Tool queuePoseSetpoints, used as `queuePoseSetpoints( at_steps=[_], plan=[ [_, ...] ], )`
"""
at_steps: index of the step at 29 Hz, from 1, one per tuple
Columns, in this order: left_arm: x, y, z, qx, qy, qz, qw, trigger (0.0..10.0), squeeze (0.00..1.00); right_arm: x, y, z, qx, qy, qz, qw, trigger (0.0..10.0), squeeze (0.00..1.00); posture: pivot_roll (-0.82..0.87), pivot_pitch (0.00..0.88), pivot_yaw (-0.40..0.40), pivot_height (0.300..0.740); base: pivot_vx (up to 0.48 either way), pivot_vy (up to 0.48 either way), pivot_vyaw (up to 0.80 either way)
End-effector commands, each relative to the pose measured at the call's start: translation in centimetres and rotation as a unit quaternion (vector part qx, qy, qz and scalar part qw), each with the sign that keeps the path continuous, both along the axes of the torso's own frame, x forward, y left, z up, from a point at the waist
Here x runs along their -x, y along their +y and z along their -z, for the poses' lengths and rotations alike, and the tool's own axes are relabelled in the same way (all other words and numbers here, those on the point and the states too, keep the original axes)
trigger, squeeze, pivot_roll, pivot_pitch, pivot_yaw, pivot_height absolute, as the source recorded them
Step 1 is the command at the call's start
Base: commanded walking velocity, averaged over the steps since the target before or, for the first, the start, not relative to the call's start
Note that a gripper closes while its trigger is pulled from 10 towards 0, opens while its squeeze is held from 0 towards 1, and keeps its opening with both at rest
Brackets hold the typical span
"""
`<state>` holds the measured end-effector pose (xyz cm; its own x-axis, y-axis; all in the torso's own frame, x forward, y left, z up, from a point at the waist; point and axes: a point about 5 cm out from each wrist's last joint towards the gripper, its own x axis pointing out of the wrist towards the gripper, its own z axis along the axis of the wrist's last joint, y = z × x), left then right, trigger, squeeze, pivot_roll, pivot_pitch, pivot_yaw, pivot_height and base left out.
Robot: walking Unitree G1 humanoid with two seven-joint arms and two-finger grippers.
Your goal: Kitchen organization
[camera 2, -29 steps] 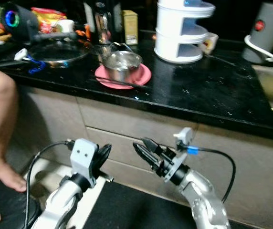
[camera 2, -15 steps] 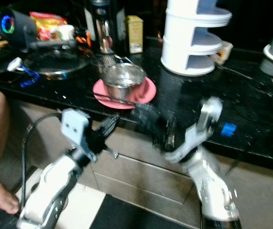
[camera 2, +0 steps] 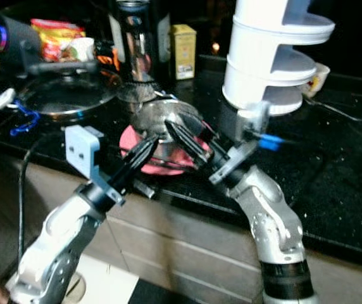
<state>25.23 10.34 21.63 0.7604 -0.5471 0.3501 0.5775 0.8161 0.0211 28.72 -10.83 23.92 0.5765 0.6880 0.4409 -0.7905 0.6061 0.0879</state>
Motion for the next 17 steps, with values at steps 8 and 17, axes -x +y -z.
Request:
queuePoseSetpoints(
  at_steps=[8, 17],
  plan=[
    [0.5, 0.9, -1.4, -0.013, -0.019, -0.008, 1.0, 10.0, 0.0, 0.0, -0.5, -0.1, -0.026, 0.004, 0.005, 1.0, 10.0, 0.0, 0.04, 0.0, -0.047, 0.74, 0.0, 0.0, 0.0],
    [-0.2, 4.7, -1.0, -0.018, -0.012, -0.119, 0.993, 10.0, 0.0, -1.4, -0.6, 2.9, 0.057, 0.043, 0.103, 0.992, 10.0, 1.0, 0.05, 0.0, -0.047, 0.74, 0.0, 0.0, 0.0]
  ],
)
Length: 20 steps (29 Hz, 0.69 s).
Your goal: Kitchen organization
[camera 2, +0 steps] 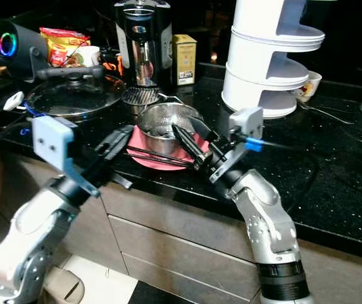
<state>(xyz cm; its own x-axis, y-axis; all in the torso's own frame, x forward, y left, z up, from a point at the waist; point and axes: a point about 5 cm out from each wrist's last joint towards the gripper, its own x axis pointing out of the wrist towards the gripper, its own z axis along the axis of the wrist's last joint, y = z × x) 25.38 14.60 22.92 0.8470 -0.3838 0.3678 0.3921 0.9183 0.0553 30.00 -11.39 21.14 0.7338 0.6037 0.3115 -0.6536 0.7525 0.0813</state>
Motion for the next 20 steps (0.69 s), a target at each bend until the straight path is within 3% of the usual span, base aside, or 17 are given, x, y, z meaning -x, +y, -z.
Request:
queuePoseSetpoints(
  at_steps=[1, 2, 3, 4, 5, 6, 20],
  plan=[
    [-0.2, 0.9, 0.5, -0.008, 0.008, -0.029, 1.0, 10.0, 0.0, -0.2, 0.0, 0.2, 0.006, -0.002, 0.02, 1.0, 10.0, 1.0, 0.05, 0.0, -0.047, 0.74, 0.0, 0.0, 0.0],
    [-0.2, 0.9, 0.5, -0.008, 0.008, -0.029, 1.0, 10.0, 0.0, -0.2, 0.0, 0.2, 0.006, -0.002, 0.02, 1.0, 10.0, 1.0, 0.05, 0.0, -0.047, 0.74, 0.0, 0.0, 0.0],
    [-0.2, 2.0, 0.7, -0.011, 0.012, -0.061, 0.998, 10.0, 0.0, -0.4, 0.4, 0.2, 0.004, -0.002, 0.038, 0.999, 10.0, 1.0, 0.05, 0.0, -0.049, 0.74, 0.0, 0.0, 0.0],
    [-0.2, 2.4, 0.8, -0.012, 0.013, -0.067, 0.998, 10.0, 0.0, -0.5, 0.6, 0.1, -0.001, -0.003, 0.037, 0.999, 10.0, 0.16, 0.05, 0.0, -0.049, 0.74, 0.0, 0.0, 0.0],
    [-0.2, 2.4, 0.8, -0.012, 0.013, -0.067, 0.998, 10.0, 0.0, -0.5, 0.6, 0.1, -0.001, -0.003, 0.037, 0.999, 10.0, 0.16, 0.05, 0.0, -0.049, 0.74, 0.0, 0.0, 0.0],
    [-0.1, 2.6, 0.8, -0.012, 0.015, -0.068, 0.998, 10.0, 0.0, -0.5, 1.0, 0.0, -0.007, -0.006, 0.032, 0.999, 10.0, 0.0, 0.05, 0.0, -0.049, 0.74, 0.0, 0.0, 0.0],
    [0.4, 1.2, 1.9, -0.016, 0.041, -0.008, 0.999, 10.0, 0.0, -0.1, 2.7, 0.1, -0.017, -0.013, -0.003, 1.0, 10.0, 0.0, 0.06, 0.0, -0.052, 0.74, 0.0, 0.0, 0.0]
  ],
)
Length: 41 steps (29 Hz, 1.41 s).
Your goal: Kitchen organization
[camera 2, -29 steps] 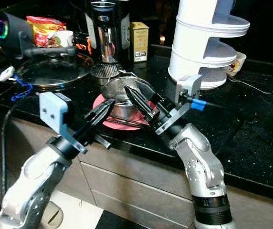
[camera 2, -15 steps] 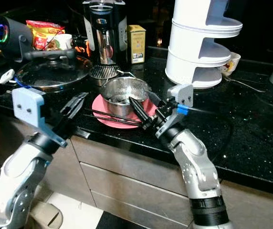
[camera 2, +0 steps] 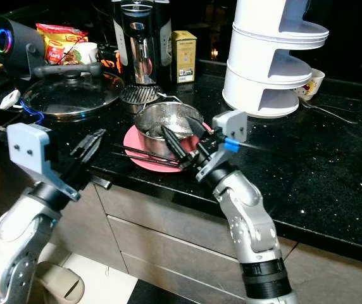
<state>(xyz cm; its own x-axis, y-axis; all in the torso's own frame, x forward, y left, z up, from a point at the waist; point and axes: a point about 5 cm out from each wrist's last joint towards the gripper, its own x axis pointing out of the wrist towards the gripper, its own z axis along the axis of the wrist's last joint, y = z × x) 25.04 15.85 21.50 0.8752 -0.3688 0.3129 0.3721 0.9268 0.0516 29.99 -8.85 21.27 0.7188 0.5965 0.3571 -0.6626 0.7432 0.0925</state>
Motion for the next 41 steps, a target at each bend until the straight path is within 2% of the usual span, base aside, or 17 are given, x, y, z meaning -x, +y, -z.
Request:
queuePoseSetpoints(
  at_steps=[1, 9, 15, 21, 26, 33, 34, 35, 36, 37, 38, 39, 41],
  plan=[
    [0.1, -0.2, 0.5, -0.006, 0.015, 0.007, 1.0, 10.0, 0.0, -0.1, 0.3, 0.3, 0.004, 0.002, 0.001, 1.0, 10.0, 0.0, 0.06, 0.0, -0.052, 0.74, 0.0, 0.0, 0.0],
    [0.4, -1.0, 1.0, 0.005, 0.034, 0.037, 0.999, 10.0, 0.0, -0.6, 1.8, 0.6, 0.019, 0.0, 0.009, 1.0, 10.0, 0.0, 0.06, 0.0, -0.056, 0.74, 0.0, 0.0, 0.0],
    [0.9, -1.6, 1.6, 0.004, 0.051, 0.066, 0.996, 10.0, 0.0, -0.8, 2.0, 0.6, 0.018, -0.002, 0.01, 1.0, 10.0, 0.0, 0.06, 0.0, -0.062, 0.74, 0.0, 0.0, 0.0],
    [0.9, -1.8, 1.6, 0.003, 0.052, 0.07, 0.996, 10.0, 0.0, -1.0, 2.0, 0.8, 0.02, -0.003, 0.016, 1.0, 10.0, 0.0, 0.06, 0.0, -0.066, 0.74, 0.0, 0.0, 0.0],
    [1.0, -1.9, 1.5, 0.002, 0.053, 0.074, 0.996, 10.0, 0.0, -1.2, 2.0, 1.6, 0.054, -0.003, 0.034, 0.998, 10.0, 0.0, 0.06, 0.0, -0.066, 0.74, 0.0, 0.0, 0.0],
    [1.0, -2.0, 1.4, 0.001, 0.051, 0.078, 0.996, 10.0, 0.0, -1.2, 1.8, 1.8, 0.058, -0.004, 0.036, 0.998, 10.0, 0.0, 0.06, 0.0, -0.06, 0.74, 0.0, 0.0, 0.0],
    [1.0, -2.0, 1.4, 0.001, 0.051, 0.08, 0.996, 10.0, 0.0, -1.2, 1.8, 1.8, 0.058, -0.005, 0.036, 0.998, 8.5, 0.0, 0.06, 0.0, -0.059, 0.74, 0.0, 0.0, 0.0],
    [1.0, -2.0, 1.4, 0.001, 0.051, 0.08, 0.996, 10.0, 0.0, -1.2, 1.8, 1.8, 0.058, -0.005, 0.036, 0.998, 8.5, 0.0, 0.06, 0.0, -0.059, 0.74, 0.0, 0.0, 0.0],
    [1.0, -2.1, 1.4, 0.001, 0.051, 0.08, 0.995, 10.0, 0.0, -1.2, 1.8, 1.8, 0.058, -0.005, 0.036, 0.998, 6.4, 0.0, 0.06, 0.0, -0.059, 0.74, 0.0, 0.0, 0.0],
    [1.0, -2.1, 1.4, 0.001, 0.051, 0.08, 0.995, 10.0, 0.0, -1.2, 1.8, 1.8, 0.058, -0.005, 0.036, 0.998, 6.4, 0.0, 0.06, 0.0, -0.059, 0.74, 0.0, 0.0, 0.0],
    [1.0, -2.1, 1.4, 0.001, 0.051, 0.08, 0.995, 10.0, 0.0, -1.2, 1.8, 1.8, 0.058, -0.006, 0.035, 0.998, 3.8, 0.0, 0.06, 0.0, -0.059, 0.74, 0.0, 0.0, 0.0],
    [1.0, -2.1, 1.4, 0.001, 0.051, 0.08, 0.995, 10.0, 0.0, -1.1, 1.8, 1.8, 0.059, -0.007, 0.034, 0.998, 2.0, 0.0, 0.06, 0.0, -0.057, 0.74, 0.0, 0.0, 0.0],
    [1.0, -2.1, 1.3, 0.001, 0.051, 0.08, 0.995, 10.0, 0.0, -1.1, 1.8, 1.8, 0.06, -0.007, 0.033, 0.998, 2.0, 0.0, 0.06, 0.0, -0.057, 0.74, 0.0, 0.0, 0.0]
  ],
)
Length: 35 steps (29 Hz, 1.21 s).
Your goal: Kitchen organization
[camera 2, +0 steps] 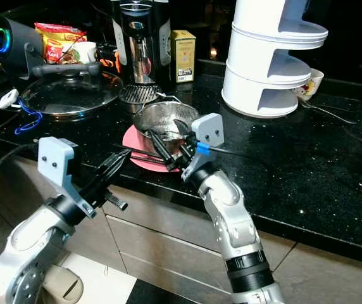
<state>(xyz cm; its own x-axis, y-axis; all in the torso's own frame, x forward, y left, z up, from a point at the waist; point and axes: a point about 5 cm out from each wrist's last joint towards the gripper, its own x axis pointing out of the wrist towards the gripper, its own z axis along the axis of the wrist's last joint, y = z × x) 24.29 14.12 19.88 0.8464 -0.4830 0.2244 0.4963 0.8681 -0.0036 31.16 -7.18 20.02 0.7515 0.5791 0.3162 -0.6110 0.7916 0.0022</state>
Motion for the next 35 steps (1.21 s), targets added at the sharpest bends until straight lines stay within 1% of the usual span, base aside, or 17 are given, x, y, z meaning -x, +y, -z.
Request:
queuePoseSetpoints(
  at_steps=[1, 2, 3, 4, 7, 9, 12, 24, 25, 29, 30, 31, 32, 34, 35],
  plan=[
    [0.2, -0.3, -0.3, -0.003, -0.003, 0.013, 1.0, 10.0, 0.0, 0.1, 0.1, 0.6, 0.013, 0.003, -0.001, 1.0, 0.9, 0.0, 0.06, 0.0, -0.055, 0.74, 0.0, 0.0, 0.0],
    [0.2, -0.3, -0.3, -0.003, -0.003, 0.013, 1.0, 10.0, 0.0, 0.1, 0.1, 0.6, 0.013, 0.003, -0.001, 1.0, 0.9, 0.0, 0.06, 0.0, -0.055, 0.74, 0.0, 0.0, 0.0],
    [0.2, -0.3, -0.3, -0.003, -0.003, 0.013, 1.0, 10.0, 0.0, 0.1, 0.1, 0.6, 0.016, 0.002, -0.001, 1.0, 0.1, 0.0, 0.06, 0.0, -0.055, 0.74, 0.0, 0.0, 0.0],
    [0.2, -0.4, -0.3, -0.003, -0.003, 0.013, 1.0, 10.0, 0.0, 0.1, 0.1, 0.7, 0.019, 0.0, -0.002, 1.0, 0.0, 0.0, 0.06, 0.0, -0.054, 0.74, 0.0, 0.0, 0.0],
    [0.2, -0.4, -0.4, -0.005, -0.004, 0.014, 1.0, 10.0, 0.0, 0.1, 0.2, 0.7, 0.025, -0.001, -0.002, 1.0, 0.0, 0.0, 0.06, 0.0, -0.054, 0.74, 0.0, 0.0, 0.0],
    [0.2, -0.5, -0.6, -0.005, -0.007, 0.016, 1.0, 10.0, 0.0, 0.2, 0.3, 0.8, 0.043, -0.009, -0.004, 0.999, 0.0, 0.0, 0.06, 0.0, -0.053, 0.74, 0.0, 0.0, 0.0],
    [0.2, -0.6, -0.7, -0.004, -0.008, 0.016, 1.0, 10.0, 0.0, 0.2, 0.3, 0.9, 0.053, -0.013, -0.004, 0.998, 0.0, 0.0, 0.06, 0.0, -0.053, 0.74, 0.0, 0.0, 0.0],
    [0.1, -0.8, -0.9, -0.002, -0.012, 0.021, 1.0, 10.0, 0.0, 0.0, 0.0, -0.6, 0.036, -0.031, -0.002, 0.999, 0.0, 0.0, 0.05, 0.0, -0.054, 0.74, 0.0, 0.0, 0.0],
    [0.1, -0.8, -0.9, -0.002, -0.013, 0.021, 1.0, 10.0, 0.0, -0.1, -0.1, -0.9, 0.03, -0.035, 0.0, 0.999, 0.0, 0.0, 0.05, 0.0, -0.054, 0.74, 0.0, 0.0, 0.0],
    [0.0, -0.9, -1.1, 0.001, -0.016, 0.023, 1.0, 10.0, 0.0, -0.4, -1.3, -3.7, -0.025, -0.05, -0.007, 0.998, 0.0, 0.0, 0.05, 0.0, -0.053, 0.74, 0.0, 0.0, 0.0],
    [0.0, -0.9, -1.1, 0.001, -0.016, 0.023, 1.0, 10.0, 0.0, -0.4, -1.3, -3.7, -0.025, -0.05, -0.007, 0.998, 0.0, 0.0, 0.05, 0.0, -0.053, 0.74, 0.0, 0.0, 0.0],
    [0.0, -0.9, -1.2, 0.002, -0.017, 0.023, 1.0, 10.0, 0.0, -0.4, -1.7, -4.4, -0.031, -0.057, -0.013, 0.998, 0.0, 0.0, 0.05, 0.0, -0.053, 0.74, 0.0, 0.0, 0.0],
    [0.0, -0.9, -1.2, 0.002, -0.017, 0.023, 1.0, 10.0, 0.0, -0.4, -1.7, -4.4, -0.031, -0.057, -0.013, 0.998, 0.0, 0.0, 0.05, 0.0, -0.053, 0.74, 0.0, 0.0, 0.0],
    [0.1, -1.0, -1.2, 0.003, -0.017, 0.024, 1.0, 10.0, 0.0, -0.4, -2.1, -5.0, -0.015, -0.069, -0.02, 0.997, 0.0, 0.0, 0.05, 0.0, -0.053, 0.74, 0.0, 0.0, 0.0],
    [0.1, -1.0, -1.2, 0.003, -0.017, 0.024, 1.0, 10.0, 0.0, -0.4, -2.1, -5.0, -0.015, -0.069, -0.02, 0.997, 0.0, 0.0, 0.05, 0.0, -0.053, 0.74, 0.0, 0.0, 0.0]
  ],
)
